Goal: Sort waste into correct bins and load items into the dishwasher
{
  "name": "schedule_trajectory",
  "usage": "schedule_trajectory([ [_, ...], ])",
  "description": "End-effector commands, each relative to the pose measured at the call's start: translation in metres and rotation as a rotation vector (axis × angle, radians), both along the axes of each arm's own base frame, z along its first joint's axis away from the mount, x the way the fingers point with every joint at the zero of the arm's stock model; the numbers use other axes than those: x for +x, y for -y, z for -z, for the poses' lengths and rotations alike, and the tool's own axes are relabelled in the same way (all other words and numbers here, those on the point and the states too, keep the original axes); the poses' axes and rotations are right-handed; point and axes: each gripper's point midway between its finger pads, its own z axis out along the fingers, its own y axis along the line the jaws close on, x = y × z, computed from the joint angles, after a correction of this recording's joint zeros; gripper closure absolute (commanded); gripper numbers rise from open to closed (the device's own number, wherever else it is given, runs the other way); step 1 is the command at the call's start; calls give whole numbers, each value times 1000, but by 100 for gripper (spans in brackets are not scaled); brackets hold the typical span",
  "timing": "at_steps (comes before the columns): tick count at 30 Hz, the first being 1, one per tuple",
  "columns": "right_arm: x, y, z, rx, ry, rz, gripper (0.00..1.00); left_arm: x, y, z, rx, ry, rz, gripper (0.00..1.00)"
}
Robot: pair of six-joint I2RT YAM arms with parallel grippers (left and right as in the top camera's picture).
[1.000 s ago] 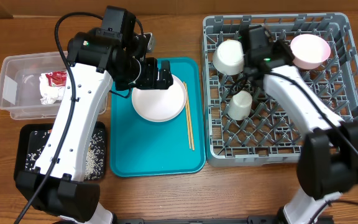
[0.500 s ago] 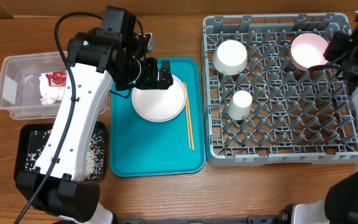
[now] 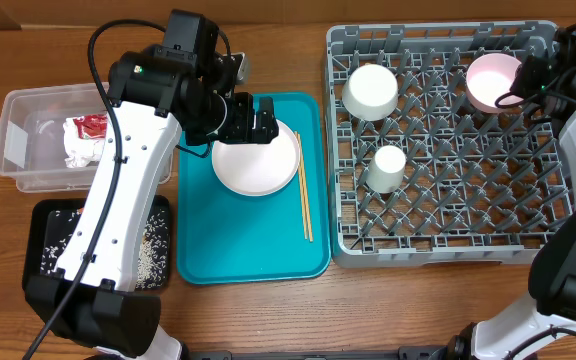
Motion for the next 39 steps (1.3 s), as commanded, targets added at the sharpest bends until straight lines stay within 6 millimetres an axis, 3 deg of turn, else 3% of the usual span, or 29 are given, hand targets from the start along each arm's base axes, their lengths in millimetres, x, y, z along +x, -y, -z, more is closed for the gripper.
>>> schedule_trajectory([
  [1,4,7,11,-17,-20,17,53,-1,2,-9,-1,29,14,0],
  [6,4,10,34,-15,-66,29,66,-1,2,-9,-1,29,14,0],
  [9,6,11,33,-18,-60,30,75,-1,2,-9,-1,29,14,0],
  [12,9,12,24,-28,-32,30,83,-1,2,-9,-1,29,14,0],
  [16,10,23,-4,-85,12,71,88,-1,3,-9,-1,29,14,0],
  [18,8,27,-15,-108,25,89,96,-1,2,-9,-1,29,14,0],
  [30,-3,23,-32,-194,-4,14,96,-1,3,-9,-1,29,14,0],
  [36,-13,28,-53,-521,-108,-72,96,-1,2,-9,-1,29,14,0],
  [39,-13,7,-78,-702,-134,-141,96,-1,2,-9,-1,29,14,0],
])
